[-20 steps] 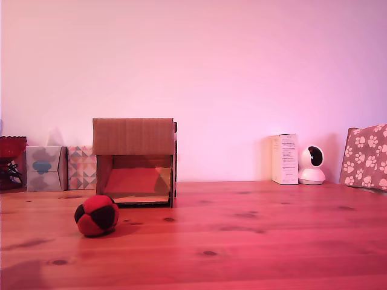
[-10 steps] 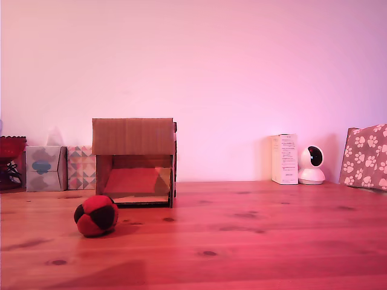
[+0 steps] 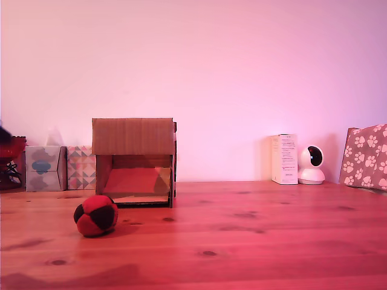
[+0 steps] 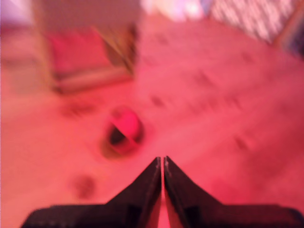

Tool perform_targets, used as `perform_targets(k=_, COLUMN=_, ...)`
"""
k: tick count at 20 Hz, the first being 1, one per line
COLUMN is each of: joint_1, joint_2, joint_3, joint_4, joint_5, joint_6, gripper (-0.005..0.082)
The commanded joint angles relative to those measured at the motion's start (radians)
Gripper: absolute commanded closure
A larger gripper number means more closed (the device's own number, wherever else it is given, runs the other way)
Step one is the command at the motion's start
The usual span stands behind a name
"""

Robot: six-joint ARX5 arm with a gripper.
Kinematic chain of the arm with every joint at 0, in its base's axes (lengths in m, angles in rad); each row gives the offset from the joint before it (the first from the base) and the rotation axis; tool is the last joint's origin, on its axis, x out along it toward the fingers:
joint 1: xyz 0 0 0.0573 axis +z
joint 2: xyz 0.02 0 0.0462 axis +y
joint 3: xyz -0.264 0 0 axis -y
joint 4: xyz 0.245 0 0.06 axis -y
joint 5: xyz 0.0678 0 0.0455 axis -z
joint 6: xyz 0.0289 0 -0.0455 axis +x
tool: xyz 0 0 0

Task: Drop the footbag into the cardboard dice tower

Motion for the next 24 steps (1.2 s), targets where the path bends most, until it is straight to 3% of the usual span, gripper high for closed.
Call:
perform_targets(k=1, joint_1=-0.014, joint_2=0.053, joint_3=0.001, joint_4=0.055, joint_5=0.001, joint_6=0.010, gripper=0.0791)
perform_targets(k=5, joint_1=-0.024, joint_2=0.200, joint_3=0.001, joint_4=0.220, joint_5=0.001, joint_6=0.009, gripper=0.0769)
perform_targets(k=6, joint_1=-0.024, joint_2=0.237, joint_3=0.001, joint_4=0.273, joint_5=0.001, joint_6=0.010, gripper=0.0665)
perform_targets(k=9, joint_1=-0.024, joint_2=0.354, joint_3=0.002, joint_4=0.430, joint_5=-0.010, joint_6=0.010, gripper=0.0011)
perform_targets(k=17, joint_1=-0.024, joint_2=0.677, joint_3=0.070, joint_4=0.637, joint_5=-0.045, joint_6=0.101, gripper=0.0003)
perform_targets(k=24, joint_1=-0.024, joint_2=0.993, joint_3=0.231, joint_4=0.668, joint_5=-0.045, joint_6=0.144, gripper=0.0004)
